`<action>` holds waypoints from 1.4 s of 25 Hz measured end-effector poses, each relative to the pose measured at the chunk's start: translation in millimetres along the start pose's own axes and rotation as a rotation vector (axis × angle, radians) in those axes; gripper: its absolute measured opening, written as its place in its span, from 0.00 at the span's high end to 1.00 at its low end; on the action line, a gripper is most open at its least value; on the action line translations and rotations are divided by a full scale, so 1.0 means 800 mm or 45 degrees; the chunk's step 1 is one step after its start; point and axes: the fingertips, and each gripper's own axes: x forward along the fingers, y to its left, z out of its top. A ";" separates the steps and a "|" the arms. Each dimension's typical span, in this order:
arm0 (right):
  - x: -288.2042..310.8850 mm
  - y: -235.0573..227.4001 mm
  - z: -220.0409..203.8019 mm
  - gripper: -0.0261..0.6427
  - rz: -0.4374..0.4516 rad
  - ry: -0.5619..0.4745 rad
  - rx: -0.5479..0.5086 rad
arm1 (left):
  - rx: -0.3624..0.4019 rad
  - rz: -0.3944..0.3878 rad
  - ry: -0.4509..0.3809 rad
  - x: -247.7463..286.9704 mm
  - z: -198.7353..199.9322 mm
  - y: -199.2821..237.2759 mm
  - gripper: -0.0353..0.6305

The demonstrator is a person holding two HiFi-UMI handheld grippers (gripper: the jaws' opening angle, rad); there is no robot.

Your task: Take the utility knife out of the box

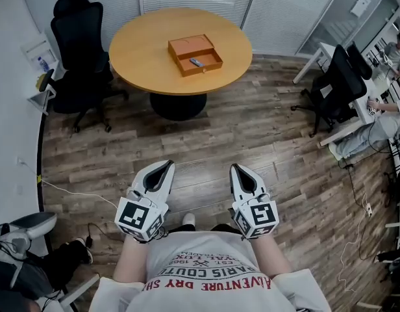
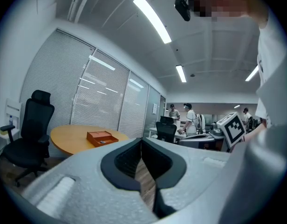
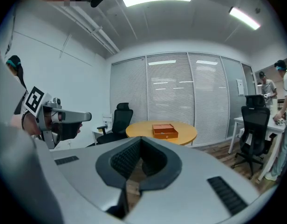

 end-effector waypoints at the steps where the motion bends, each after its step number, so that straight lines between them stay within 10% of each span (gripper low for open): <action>1: 0.004 -0.001 -0.002 0.95 -0.001 0.007 -0.001 | -0.006 -0.005 0.004 0.003 -0.003 0.001 0.93; 16: 0.126 -0.073 0.017 0.95 0.145 -0.007 -0.023 | 0.004 0.147 0.017 0.100 0.002 0.059 0.93; 35: 0.336 -0.311 0.079 0.95 0.403 0.004 -0.043 | 0.021 0.411 0.012 0.381 0.056 0.106 0.93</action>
